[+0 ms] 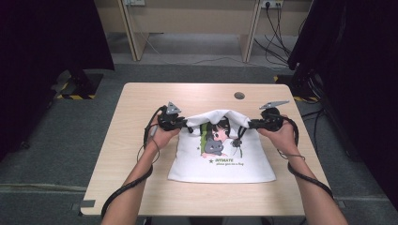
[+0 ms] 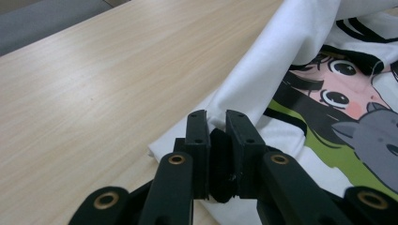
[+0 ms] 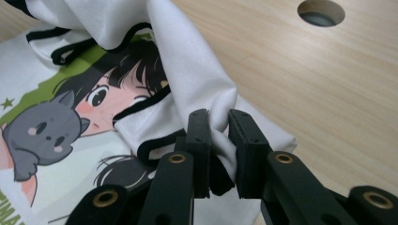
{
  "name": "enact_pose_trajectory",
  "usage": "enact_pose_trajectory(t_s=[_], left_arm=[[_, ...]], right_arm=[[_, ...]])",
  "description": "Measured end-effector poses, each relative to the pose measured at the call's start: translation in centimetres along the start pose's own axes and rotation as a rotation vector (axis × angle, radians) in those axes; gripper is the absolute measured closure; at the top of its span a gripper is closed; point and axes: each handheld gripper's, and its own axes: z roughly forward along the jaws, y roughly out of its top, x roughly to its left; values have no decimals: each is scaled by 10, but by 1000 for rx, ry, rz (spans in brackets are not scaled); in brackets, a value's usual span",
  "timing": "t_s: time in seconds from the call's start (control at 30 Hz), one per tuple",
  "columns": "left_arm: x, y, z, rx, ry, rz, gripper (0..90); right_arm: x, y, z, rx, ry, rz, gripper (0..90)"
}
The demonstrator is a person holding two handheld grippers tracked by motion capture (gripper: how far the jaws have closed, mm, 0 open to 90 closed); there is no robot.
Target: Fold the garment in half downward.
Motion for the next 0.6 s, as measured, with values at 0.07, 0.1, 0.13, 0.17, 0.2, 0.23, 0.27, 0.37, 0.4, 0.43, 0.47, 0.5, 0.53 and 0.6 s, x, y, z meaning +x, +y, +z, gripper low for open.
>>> enact_pose_trajectory(t_s=[0.07,0.1,0.13,0.17,0.2,0.23,0.27,0.37,0.4,0.43,0.47,0.5,0.53,0.6], left_arm=[[-4,-2,-1,-1,-1,5,791],[-6,-3,-2,1,-1,9,791],[-7,-4,-4,-1,1,13,791],[-8,-5,-5,-3,2,16,791],[-9,-6,-7,-3,4,19,791],[-10,-7,-8,-4,5,21,791],[-10,-8,-10,-7,7,18,791],[-10,-11,-16,-7,13,17,791],[-9,-12,-17,-8,15,19,790],[-9,-13,-19,-11,16,17,791],[-9,-14,-20,-14,17,18,790],[-9,-14,-22,-18,19,16,790],[-9,-15,-23,-21,20,19,790],[-10,-15,-25,-27,19,21,790]], right_arm=[[2,-3,0,2,-1,1,791],[4,-4,-1,1,0,2,791],[5,-5,-1,1,-1,-1,791],[6,-6,-1,-1,-2,-4,791],[8,-6,-2,-1,-1,-8,791],[9,-7,-3,-2,-1,-8,791],[10,-8,-3,-4,-1,-15,791],[13,-10,-6,-6,-2,-22,790],[14,-11,-7,-4,-3,-22,790],[14,-12,-7,-5,-2,-25,790],[14,-14,-8,-2,-3,-24,790],[14,-15,-8,-2,-5,-25,790],[15,-16,-9,0,-6,-24,790],[15,-17,-9,-5,-5,-29,790]])
